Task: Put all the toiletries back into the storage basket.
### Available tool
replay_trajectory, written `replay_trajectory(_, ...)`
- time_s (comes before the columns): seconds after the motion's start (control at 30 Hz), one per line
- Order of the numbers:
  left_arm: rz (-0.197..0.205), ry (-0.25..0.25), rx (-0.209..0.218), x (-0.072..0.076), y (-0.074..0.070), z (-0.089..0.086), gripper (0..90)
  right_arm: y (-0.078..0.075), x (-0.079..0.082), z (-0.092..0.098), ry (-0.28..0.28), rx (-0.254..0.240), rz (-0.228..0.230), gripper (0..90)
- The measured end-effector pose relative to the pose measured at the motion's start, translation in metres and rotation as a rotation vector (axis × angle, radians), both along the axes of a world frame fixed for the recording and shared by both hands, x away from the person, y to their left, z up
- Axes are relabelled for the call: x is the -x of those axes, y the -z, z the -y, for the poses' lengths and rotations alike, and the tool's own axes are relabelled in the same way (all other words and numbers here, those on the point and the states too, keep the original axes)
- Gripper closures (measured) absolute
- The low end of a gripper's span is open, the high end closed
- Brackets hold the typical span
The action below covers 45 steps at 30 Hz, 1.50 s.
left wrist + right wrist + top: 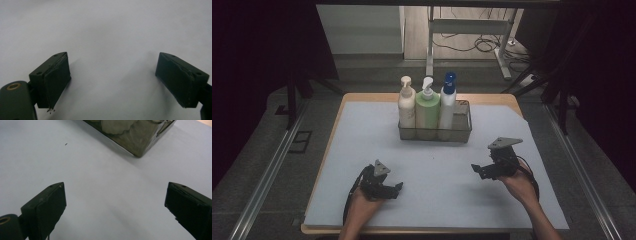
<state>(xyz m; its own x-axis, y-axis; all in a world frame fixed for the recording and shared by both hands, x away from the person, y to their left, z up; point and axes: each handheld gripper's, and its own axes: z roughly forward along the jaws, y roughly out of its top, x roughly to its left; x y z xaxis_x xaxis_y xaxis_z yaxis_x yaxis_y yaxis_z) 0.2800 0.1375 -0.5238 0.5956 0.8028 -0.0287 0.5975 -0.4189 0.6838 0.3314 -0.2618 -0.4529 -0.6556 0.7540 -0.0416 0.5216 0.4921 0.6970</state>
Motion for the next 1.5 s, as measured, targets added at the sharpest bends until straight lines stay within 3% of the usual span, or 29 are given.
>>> replay_trajectory(0.4, 0.001, 0.0, -0.001, 0.0, 0.0, 0.0, 12.2, 0.014, 0.02, 0.011, 0.01, -0.004, 0.006, 3.8)
replay_trajectory(0.77, 0.001, 0.0, 0.0, 0.0, 0.0, 0.0, 12.2, 0.038, 0.034, 0.014, 0.009, 0.003, -0.009, 3.8)
replay_trajectory(1.2, 0.001, 0.0, 0.0, 0.0, 0.0, 0.0, 12.2, 0.065, 0.039, 0.011, -0.003, 0.003, -0.043, 1.4)
replay_trajectory(1.3, 0.001, 0.0, 0.0, 0.0, 0.0, 0.0, 12.2, 0.068, 0.038, 0.014, -0.002, -0.033, -0.042, 1.0)
replay_trajectory(1.5, 0.001, 0.0, -0.001, 0.0, 0.0, 0.0, 12.1, 0.069, 0.039, 0.014, -0.002, -0.029, -0.037, 0.6)
